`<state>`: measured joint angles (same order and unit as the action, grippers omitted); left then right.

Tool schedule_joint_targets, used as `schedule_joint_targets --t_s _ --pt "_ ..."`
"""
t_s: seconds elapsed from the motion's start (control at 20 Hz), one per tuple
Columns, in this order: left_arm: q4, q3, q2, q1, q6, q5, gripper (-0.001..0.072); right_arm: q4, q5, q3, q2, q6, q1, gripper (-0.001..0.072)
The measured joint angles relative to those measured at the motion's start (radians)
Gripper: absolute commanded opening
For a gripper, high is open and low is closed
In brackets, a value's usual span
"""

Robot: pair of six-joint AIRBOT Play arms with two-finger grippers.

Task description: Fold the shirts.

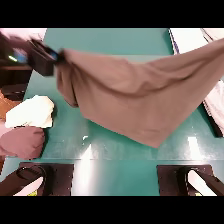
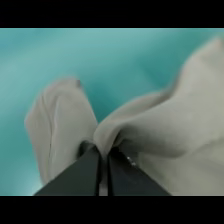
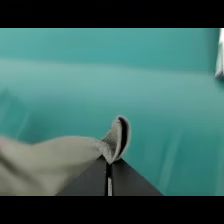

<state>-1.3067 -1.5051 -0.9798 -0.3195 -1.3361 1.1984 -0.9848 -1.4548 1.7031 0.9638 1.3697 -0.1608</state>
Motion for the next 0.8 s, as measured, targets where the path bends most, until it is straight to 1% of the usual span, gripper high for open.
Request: schedule_joint_targets --t_s 0.1,0.2,0.4,0.45,0.5,0.55,0.7,0.8 --pt "-0.019 0.083 -0.008 0.0 0.001 -0.004 0.0027 -0.048 0.006 -0.062 0.01 0.002 0.045 0.001" --pt "-0.029 0.127 -0.01 -0.014 0.004 0.019 0.0027 -0.074 0.01 -0.111 0.016 0.002 0.08 0.001" --pt "-0.005 0.212 -0.014 -0.118 0.021 0.172 0.0031 -0.1 0.016 -0.152 0.02 0.003 0.113 0.001" --pt "0.02 0.248 -0.014 -0.151 0.023 0.2 0.012 -0.103 0.016 -0.156 0.02 0.004 0.117 0.001" --pt "0.047 0.286 -0.014 -0.179 0.024 0.213 0.0411 -0.103 0.017 -0.159 0.02 0.004 0.12 0.001" --pt "0.074 0.329 -0.015 -0.205 0.024 0.217 0.0584 -0.105 0.017 -0.161 0.021 0.004 0.122 0.0011" --pt "0.129 0.449 -0.015 -0.241 -0.012 0.16 0.0582 -0.108 0.019 -0.165 0.021 0.004 0.124 0.0011" --pt "0.129 0.482 -0.015 -0.226 -0.048 0.115 0.0582 -0.11 0.021 -0.166 0.021 0.004 0.125 0.001"
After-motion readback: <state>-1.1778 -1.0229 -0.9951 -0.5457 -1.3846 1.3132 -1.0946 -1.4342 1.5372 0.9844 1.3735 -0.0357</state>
